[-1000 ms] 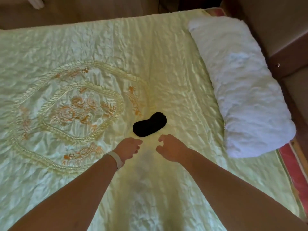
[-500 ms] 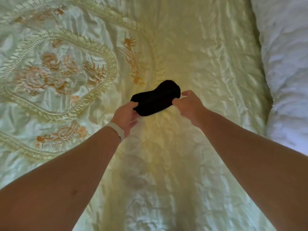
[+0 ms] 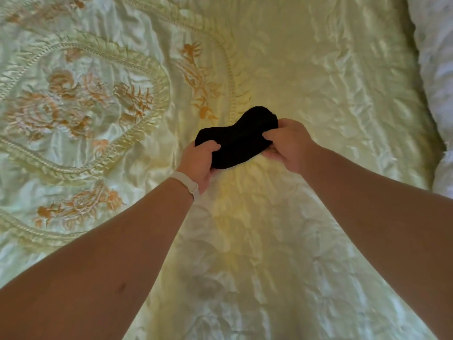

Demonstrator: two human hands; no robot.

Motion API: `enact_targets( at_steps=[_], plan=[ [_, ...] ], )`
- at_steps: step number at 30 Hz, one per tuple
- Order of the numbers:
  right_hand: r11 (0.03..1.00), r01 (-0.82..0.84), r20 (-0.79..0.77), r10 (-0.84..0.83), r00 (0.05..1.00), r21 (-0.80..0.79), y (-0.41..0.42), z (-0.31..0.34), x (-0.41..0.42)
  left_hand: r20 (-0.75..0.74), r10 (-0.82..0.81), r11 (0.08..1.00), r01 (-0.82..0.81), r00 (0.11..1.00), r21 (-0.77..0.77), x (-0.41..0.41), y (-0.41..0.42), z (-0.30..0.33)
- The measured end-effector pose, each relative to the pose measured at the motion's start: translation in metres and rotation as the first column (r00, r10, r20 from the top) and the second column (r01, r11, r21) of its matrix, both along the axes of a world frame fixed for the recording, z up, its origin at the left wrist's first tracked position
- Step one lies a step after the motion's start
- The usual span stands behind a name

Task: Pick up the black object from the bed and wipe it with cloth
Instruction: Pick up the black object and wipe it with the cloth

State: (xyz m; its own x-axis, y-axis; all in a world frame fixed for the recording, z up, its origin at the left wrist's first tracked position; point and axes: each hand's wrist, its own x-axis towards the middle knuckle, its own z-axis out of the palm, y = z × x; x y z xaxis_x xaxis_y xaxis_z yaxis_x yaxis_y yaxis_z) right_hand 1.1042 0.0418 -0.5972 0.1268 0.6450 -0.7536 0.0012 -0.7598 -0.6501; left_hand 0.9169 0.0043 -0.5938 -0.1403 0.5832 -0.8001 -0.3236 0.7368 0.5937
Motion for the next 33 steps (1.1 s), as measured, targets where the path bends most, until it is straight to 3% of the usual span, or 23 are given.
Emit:
enact_targets(
  at_steps=[9,15,26,33],
  plan=[
    [0.965,-0.24,0.117,0.228,0.967,0.101,-0.044,0.057,-0.005,0.123,0.025,0.999,-0.022,0.992,-0.025,-0.012,-0.04,0.051],
    [0.83,-0.458,0.332,0.355,0.874,0.318,-0.07,0.143,-0.031,0.209,0.046,0.999,-0.048,0.977,0.001,-0.013,-0.049,0.13],
    [0.605,-0.607,0.51,0.353,0.784,0.515,-0.121,0.316,-0.082,0.284,-0.03,0.975,-0.034,0.958,0.218,-0.039,-0.082,0.304],
    [0.385,-0.763,0.749,0.224,0.624,0.52,-0.16,0.415,-0.122,0.375,-0.049,0.938,-0.087,0.926,0.337,-0.064,-0.124,0.415]
  ],
)
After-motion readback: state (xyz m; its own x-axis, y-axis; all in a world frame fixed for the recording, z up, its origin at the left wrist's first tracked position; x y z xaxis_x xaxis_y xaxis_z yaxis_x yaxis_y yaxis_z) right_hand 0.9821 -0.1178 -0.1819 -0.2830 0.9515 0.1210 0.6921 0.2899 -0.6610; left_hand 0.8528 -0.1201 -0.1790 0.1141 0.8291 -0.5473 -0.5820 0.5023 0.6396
